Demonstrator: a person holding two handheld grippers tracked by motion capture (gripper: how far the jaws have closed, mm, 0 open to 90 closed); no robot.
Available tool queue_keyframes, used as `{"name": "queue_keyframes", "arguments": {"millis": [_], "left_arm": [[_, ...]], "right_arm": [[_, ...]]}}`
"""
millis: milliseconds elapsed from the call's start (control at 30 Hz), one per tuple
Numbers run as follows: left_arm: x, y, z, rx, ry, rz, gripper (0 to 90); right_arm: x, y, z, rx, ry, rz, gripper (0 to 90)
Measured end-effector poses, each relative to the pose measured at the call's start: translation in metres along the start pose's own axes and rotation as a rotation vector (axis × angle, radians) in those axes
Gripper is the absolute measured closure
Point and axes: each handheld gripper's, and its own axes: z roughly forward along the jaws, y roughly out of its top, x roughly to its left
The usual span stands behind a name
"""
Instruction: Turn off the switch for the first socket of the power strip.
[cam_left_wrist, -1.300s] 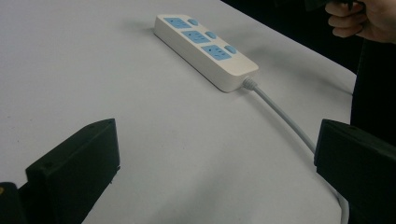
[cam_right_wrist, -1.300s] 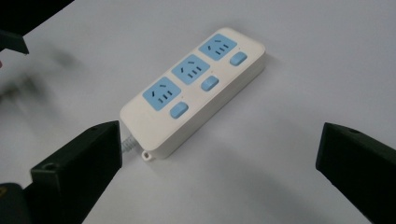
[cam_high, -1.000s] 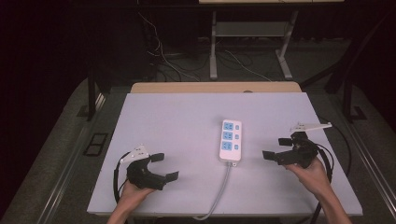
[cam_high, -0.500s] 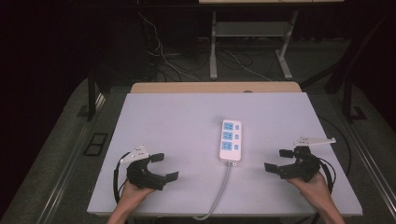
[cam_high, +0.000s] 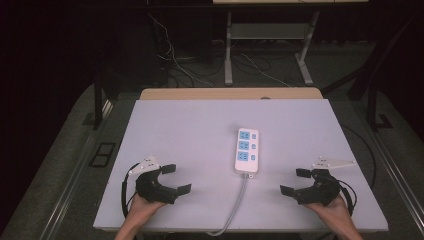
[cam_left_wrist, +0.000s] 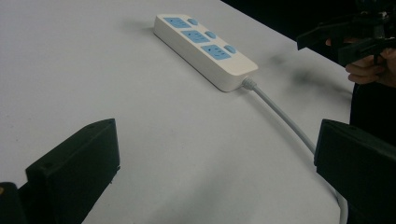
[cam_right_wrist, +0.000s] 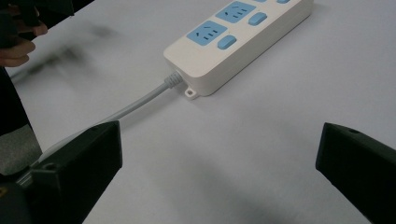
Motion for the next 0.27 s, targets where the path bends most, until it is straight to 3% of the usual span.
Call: {"name": "queue_keyframes", "arguments": {"millis": [267], "left_arm": [[0.0005, 0.0001, 0.0007, 0.002, -0.001, -0.003, 0.0]], "right_arm": [[0.0022, -0.0082, 0.0014, 0.001, -0.002, -0.012, 0.3]]}}
